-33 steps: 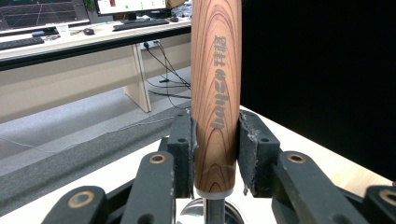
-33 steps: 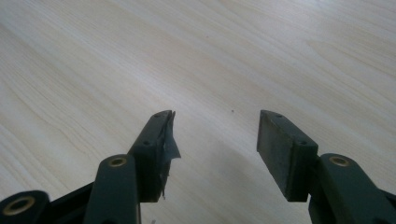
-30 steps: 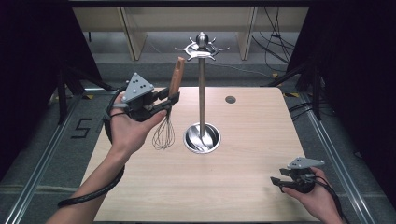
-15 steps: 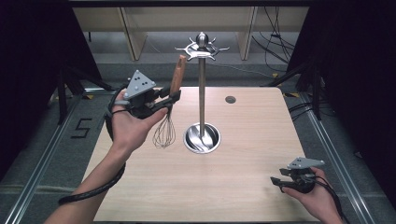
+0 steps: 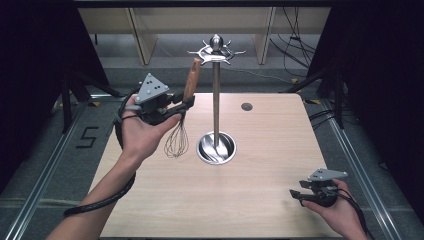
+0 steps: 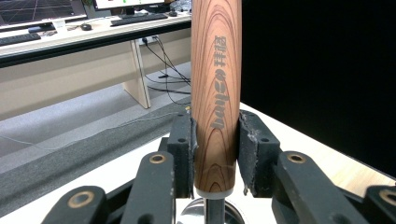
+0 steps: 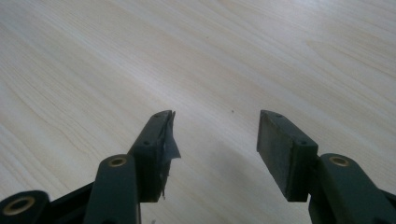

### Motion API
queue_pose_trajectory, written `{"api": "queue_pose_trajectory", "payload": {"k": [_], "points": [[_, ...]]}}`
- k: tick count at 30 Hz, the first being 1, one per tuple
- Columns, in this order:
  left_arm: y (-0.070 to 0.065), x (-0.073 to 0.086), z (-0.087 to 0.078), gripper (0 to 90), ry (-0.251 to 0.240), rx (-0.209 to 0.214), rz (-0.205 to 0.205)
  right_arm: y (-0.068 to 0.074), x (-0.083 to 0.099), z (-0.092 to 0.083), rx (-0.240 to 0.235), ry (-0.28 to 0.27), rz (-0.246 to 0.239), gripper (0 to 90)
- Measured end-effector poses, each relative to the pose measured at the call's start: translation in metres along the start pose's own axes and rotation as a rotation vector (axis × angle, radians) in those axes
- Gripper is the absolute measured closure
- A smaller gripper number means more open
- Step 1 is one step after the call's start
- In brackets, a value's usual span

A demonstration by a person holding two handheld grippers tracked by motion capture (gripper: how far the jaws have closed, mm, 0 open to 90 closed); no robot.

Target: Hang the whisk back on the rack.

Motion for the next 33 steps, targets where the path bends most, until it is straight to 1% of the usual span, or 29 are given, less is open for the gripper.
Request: {"api": "queue_pose_trajectory", "payload": {"k": [2, 3, 6, 7, 8, 17, 19, 20, 21, 22, 23, 24, 25, 27, 29, 33], "points": [[0.0000, 0.0000, 0.0001, 68.0, 0.001, 0.000, 0.000, -0.0002, 0.0000, -0.0001, 0.001, 0.000, -0.001, 46.8], [0.0002, -0.0005, 0.0003, 67.9, 0.002, 0.001, 0.000, -0.0007, -0.0004, 0.0002, -0.001, -0.002, -0.012, 46.8], [0.0000, -0.0012, 0.0007, 67.9, 0.001, 0.003, 0.004, -0.0006, -0.0003, 0.0003, 0.000, -0.002, -0.012, 46.7], [-0.0004, -0.0011, 0.0009, 68.0, 0.003, 0.003, 0.004, 0.0001, 0.0000, 0.0000, 0.000, 0.000, 0.001, 46.7], [-0.0007, -0.0011, 0.0010, 67.9, 0.005, 0.004, 0.005, -0.0007, -0.0003, 0.0003, 0.000, -0.001, -0.013, 46.8], [-0.0014, -0.0019, 0.0036, 67.9, 0.009, 0.005, 0.008, -0.0006, -0.0003, 0.0002, -0.001, -0.002, -0.011, 46.8], [-0.0013, -0.0024, 0.0037, 67.9, 0.008, 0.004, 0.007, 0.0002, 0.0000, -0.0001, 0.000, 0.001, 0.002, 46.7], [-0.0013, -0.0024, 0.0038, 67.9, 0.008, 0.004, 0.007, -0.0005, -0.0003, 0.0003, 0.000, -0.002, -0.013, 46.7], [-0.0014, -0.0025, 0.0040, 67.9, 0.008, 0.004, 0.007, 0.0005, 0.0000, 0.0001, 0.001, 0.000, 0.002, 46.7], [-0.0014, -0.0024, 0.0042, 67.9, 0.009, 0.004, 0.007, -0.0002, -0.0004, 0.0004, -0.001, -0.003, -0.013, 46.8], [-0.0014, -0.0024, 0.0044, 67.9, 0.009, 0.002, 0.006, -0.0021, -0.0007, 0.0022, 0.006, -0.020, -0.041, 46.7], [-0.0013, -0.0024, 0.0047, 68.0, 0.010, 0.002, 0.007, -0.0013, -0.0006, 0.0013, 0.001, -0.011, -0.029, 46.8], [-0.0013, -0.0024, 0.0047, 68.0, 0.010, 0.002, 0.007, -0.0020, -0.0007, 0.0021, 0.005, -0.019, -0.038, 46.8], [-0.0007, -0.0027, 0.0055, 68.0, 0.012, 0.001, 0.008, -0.0013, -0.0006, 0.0013, 0.002, -0.012, -0.028, 46.8], [-0.0006, -0.0028, 0.0063, 67.9, 0.013, 0.001, 0.005, -0.0019, -0.0007, 0.0021, 0.005, -0.019, -0.038, 46.8], [-0.0002, -0.0029, 0.0072, 67.9, 0.016, 0.002, 0.007, -0.0020, -0.0007, 0.0021, 0.005, -0.019, -0.037, 46.7]]}}
Point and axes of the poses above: each handheld gripper's, and its own axes: z roughly forward along the jaws, x roughly out of its underside, y roughly to its left, the point moved 7 cm from there along z, roughly forward along the jaws, and after that the axes turned 2 degrees about -y, right-handed, at the moved point
